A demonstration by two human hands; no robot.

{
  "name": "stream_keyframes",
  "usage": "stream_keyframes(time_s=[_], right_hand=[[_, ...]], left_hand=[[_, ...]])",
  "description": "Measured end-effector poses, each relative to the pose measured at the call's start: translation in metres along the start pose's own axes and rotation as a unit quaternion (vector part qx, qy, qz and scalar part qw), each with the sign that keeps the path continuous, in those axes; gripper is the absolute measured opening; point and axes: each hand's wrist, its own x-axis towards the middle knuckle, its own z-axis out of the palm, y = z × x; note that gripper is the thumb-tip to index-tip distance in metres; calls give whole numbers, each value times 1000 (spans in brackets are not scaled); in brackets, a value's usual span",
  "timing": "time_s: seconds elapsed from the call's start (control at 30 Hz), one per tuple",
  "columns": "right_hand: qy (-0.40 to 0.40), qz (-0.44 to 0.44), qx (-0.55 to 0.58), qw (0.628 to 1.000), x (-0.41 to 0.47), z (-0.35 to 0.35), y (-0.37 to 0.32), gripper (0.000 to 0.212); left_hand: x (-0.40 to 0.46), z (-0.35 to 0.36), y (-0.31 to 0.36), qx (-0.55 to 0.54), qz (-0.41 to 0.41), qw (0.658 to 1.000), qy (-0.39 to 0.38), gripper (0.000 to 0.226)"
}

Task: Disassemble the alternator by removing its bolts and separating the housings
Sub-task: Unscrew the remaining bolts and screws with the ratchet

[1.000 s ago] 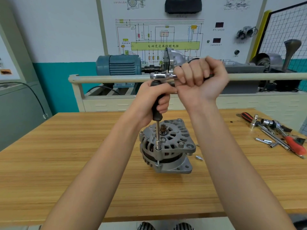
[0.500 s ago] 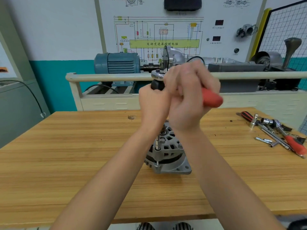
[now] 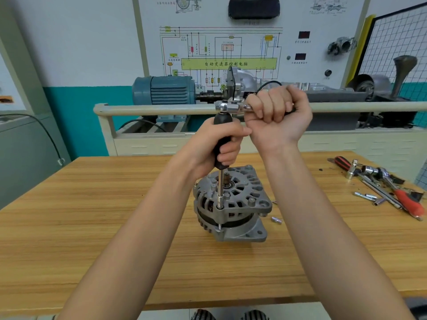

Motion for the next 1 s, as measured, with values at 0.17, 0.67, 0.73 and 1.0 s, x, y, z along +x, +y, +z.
stream_keyframes(time_s=[0.17, 0.67, 0.73, 1.0], right_hand=[[-9, -36, -33, 999, -5, 2, 2, 40], [-155, -192, -267, 932, -25, 14, 21, 41], [-95, -95, -177, 975, -13, 10, 8, 44], [16, -1, -10, 1000, 4, -2, 0, 39]], left_hand=[[3, 4, -2, 8, -5, 998, 56, 50], [4, 25, -10, 69, 83, 946, 306, 44], [2, 17, -8, 51, 68, 967, 241, 42], [6, 4, -4, -19, 6, 999, 49, 45]])
